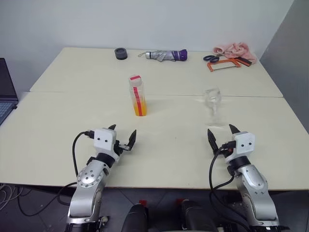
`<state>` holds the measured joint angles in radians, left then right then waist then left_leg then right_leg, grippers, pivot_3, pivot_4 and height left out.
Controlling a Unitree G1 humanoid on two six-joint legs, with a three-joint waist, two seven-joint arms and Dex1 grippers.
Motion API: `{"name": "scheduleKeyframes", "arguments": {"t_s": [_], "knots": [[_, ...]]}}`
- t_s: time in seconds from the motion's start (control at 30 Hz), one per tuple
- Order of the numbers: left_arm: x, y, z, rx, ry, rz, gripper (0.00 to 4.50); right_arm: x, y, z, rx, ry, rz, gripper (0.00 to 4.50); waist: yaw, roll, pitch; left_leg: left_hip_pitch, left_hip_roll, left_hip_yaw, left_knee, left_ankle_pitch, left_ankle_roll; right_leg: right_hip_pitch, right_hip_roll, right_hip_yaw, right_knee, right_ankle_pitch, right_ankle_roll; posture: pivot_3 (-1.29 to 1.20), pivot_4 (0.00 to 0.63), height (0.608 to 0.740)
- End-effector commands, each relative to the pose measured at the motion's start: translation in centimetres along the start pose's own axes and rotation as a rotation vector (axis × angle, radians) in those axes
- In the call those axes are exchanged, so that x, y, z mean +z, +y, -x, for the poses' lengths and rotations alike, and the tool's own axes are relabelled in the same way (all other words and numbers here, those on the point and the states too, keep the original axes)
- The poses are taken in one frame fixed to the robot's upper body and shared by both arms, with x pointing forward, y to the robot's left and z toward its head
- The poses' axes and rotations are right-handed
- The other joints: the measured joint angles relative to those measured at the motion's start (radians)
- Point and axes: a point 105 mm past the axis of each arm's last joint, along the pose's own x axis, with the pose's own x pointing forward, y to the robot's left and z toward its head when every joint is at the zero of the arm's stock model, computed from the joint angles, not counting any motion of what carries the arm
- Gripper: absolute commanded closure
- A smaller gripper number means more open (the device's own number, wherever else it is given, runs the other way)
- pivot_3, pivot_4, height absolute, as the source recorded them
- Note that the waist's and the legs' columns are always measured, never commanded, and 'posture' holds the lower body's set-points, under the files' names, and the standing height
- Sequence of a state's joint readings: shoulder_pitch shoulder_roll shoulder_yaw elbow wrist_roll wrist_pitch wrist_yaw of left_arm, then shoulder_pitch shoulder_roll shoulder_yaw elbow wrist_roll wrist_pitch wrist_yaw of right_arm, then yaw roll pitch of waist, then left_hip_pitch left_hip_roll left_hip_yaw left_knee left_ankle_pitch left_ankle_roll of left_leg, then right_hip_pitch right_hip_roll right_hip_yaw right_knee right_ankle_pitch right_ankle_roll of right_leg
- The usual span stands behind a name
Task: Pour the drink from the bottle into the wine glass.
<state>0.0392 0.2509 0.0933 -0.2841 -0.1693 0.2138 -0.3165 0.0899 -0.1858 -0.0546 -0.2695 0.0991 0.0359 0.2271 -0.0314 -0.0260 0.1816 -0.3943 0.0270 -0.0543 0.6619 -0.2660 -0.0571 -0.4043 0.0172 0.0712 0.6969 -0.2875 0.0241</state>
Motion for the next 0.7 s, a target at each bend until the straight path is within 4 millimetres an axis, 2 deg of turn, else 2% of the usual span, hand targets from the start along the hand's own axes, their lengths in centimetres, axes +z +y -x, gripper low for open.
{"name": "scheduleKeyframes", "arguments": {"t_s": [0.03,0.2,0.4,0.57,0.7], "knots": [[1.5,-0.1,-0.1,-0.001,-0.053,-0.020,0.05,1.3,-0.2,0.1,0.009,-0.045,0.027,0.00,0.000,0.000,0.000,0.000,0.000,0.000,0.000,0.000,0.000,0.000,0.000,0.000,0.000,0.000,0.000,0.00,0.150,0.740],[1.9,0.2,-0.9,0.035,-0.050,-0.043,0.05,2.1,0.6,0.1,0.099,-0.081,0.026,0.00,0.000,0.000,0.000,0.000,0.000,0.000,0.000,0.000,0.000,0.000,0.000,0.000,0.000,0.000,0.000,0.00,0.150,0.740],[3.3,0.4,-2.4,0.097,-0.085,-0.060,0.05,4.5,4.1,0.2,0.430,-0.114,0.008,0.00,0.000,0.000,0.000,0.000,0.000,0.000,0.000,0.000,0.000,0.000,0.001,0.000,0.000,0.000,0.000,0.00,0.150,0.740],[4.6,0.0,-3.8,0.141,-0.114,-0.067,0.05,6.5,6.0,0.4,0.626,-0.095,-0.054,0.00,0.001,0.000,0.000,0.000,-0.001,-0.001,0.001,0.000,0.000,0.000,0.002,-0.001,0.000,0.001,-0.001,0.00,0.150,0.740],[5.1,-0.4,-5.0,0.154,-0.126,-0.056,0.05,7.6,6.2,0.1,0.683,-0.095,-0.013,0.00,0.001,0.000,0.000,-0.001,-0.001,-0.001,0.001,0.000,0.000,0.000,0.002,-0.001,0.000,0.001,-0.001,0.00,0.150,0.740]]}}
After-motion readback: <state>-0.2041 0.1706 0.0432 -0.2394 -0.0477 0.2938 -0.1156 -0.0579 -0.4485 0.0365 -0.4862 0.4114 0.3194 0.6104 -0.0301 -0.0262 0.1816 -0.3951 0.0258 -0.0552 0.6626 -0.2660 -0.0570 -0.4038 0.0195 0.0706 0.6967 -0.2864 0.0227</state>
